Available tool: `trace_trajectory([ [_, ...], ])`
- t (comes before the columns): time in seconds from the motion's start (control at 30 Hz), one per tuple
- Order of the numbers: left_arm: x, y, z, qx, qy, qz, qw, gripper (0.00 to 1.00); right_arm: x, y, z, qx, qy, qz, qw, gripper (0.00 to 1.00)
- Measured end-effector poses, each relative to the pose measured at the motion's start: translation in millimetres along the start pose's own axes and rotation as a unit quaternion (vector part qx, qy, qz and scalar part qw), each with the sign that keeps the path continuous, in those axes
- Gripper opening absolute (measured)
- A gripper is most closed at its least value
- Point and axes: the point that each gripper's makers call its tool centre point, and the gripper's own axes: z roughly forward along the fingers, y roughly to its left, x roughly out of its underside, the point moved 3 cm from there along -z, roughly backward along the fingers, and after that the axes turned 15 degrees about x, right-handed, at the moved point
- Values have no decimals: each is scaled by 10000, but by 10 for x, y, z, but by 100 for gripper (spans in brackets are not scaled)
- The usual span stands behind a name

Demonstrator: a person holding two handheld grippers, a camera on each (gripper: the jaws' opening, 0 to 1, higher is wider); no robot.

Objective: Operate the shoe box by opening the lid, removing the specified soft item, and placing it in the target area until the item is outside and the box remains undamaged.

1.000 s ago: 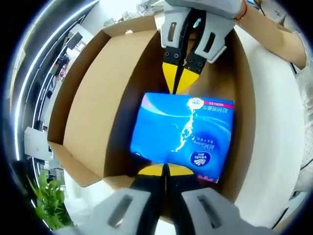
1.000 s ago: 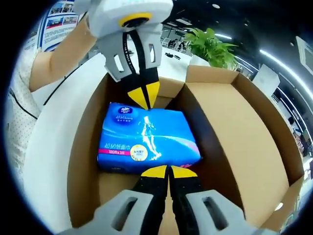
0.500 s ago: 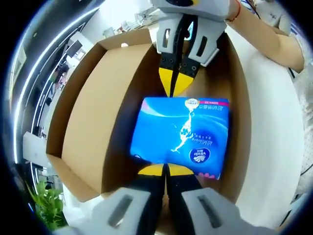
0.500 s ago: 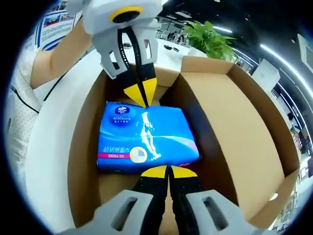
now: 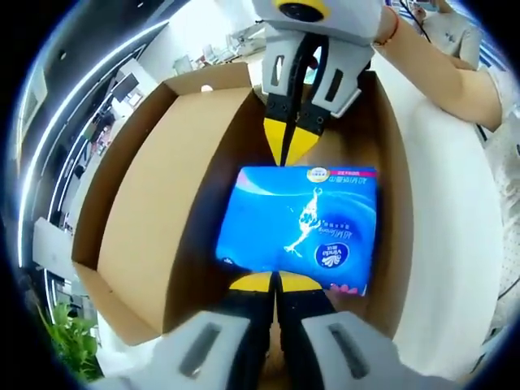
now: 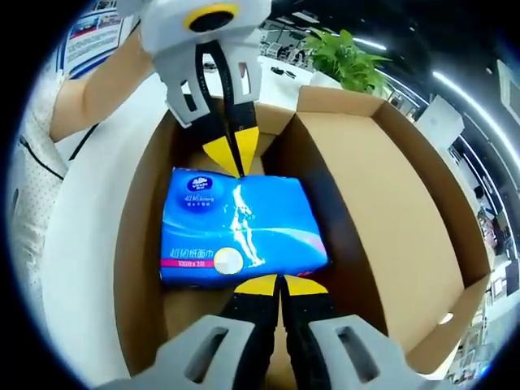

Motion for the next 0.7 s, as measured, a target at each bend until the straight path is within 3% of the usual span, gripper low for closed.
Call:
trace_trajectory([
  [0.37, -27, -9, 14, -22, -62, 54, 10000, 0, 24, -8, -6, 7, 58, 6, 10000, 0],
  [0.7, -27, -26, 21, 28, -331, -73, 9994, 0, 34, -11, -4, 58, 132, -48, 9999, 0],
])
